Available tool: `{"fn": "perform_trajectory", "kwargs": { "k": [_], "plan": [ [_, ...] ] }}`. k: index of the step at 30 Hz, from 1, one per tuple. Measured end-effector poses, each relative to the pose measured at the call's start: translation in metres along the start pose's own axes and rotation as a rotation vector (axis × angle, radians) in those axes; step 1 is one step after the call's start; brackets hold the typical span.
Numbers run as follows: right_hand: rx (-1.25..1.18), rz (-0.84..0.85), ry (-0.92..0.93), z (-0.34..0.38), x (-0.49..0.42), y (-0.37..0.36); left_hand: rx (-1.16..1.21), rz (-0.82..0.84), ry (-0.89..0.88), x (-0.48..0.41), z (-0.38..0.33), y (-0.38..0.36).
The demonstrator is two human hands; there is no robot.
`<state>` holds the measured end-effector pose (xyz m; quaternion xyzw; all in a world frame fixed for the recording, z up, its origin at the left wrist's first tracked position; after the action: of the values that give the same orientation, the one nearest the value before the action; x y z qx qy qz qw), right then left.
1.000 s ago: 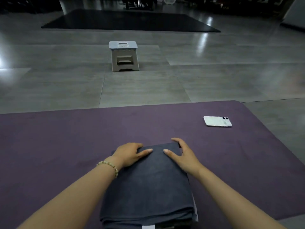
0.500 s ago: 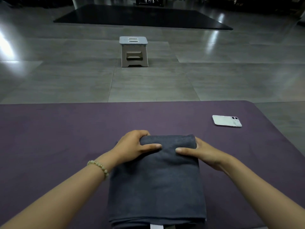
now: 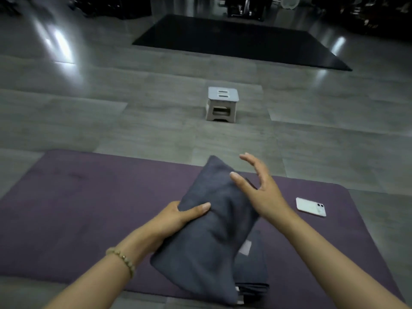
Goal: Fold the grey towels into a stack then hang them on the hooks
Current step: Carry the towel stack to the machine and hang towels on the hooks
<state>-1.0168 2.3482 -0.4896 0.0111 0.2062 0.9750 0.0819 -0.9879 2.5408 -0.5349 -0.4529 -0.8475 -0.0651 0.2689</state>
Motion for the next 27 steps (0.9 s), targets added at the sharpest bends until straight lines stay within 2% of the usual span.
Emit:
{"fn": "perform_trajectory", "kwargs": {
  "k": [3,9,14,19,21,27],
  "plan": [
    [0.006,0.069,0.092,0.098,-0.001,-0.031,0.183,-0.141,-0.094,0.079,-0.048,0.011],
    [-0.131,0.256,0.205,0.309,-0.009,-0.109,0.231,-0.299,-0.271,0.251,-0.139,0.045],
    [-0.343,0.453,0.269,0.451,0.027,-0.19,0.306,-0.501,-0.426,0.394,-0.178,0.06],
    [-0.454,0.711,0.39,0.563,0.103,-0.258,0.608,-0.706,-0.592,0.535,-0.177,0.052],
    [-0.455,0.817,0.445,0.598,0.151,-0.286,0.639,-0.888,-0.603,0.594,-0.162,0.045],
    [-0.397,0.952,0.789,0.679,0.298,-0.354,0.656,-1.322,-0.643,0.754,-0.104,-0.005]
  ]
}}
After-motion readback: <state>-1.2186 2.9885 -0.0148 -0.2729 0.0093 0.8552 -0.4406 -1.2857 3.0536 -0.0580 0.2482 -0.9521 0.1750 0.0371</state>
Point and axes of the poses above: each hand's wrist, its own x-axis away from the middle knuckle, its own y-axis out of the back of the hand, z = x × y, the point moved 6 cm from there along -x, towards the middle knuckle, and after that the axes turned 11 degrees about z, right-handed, at the moved point
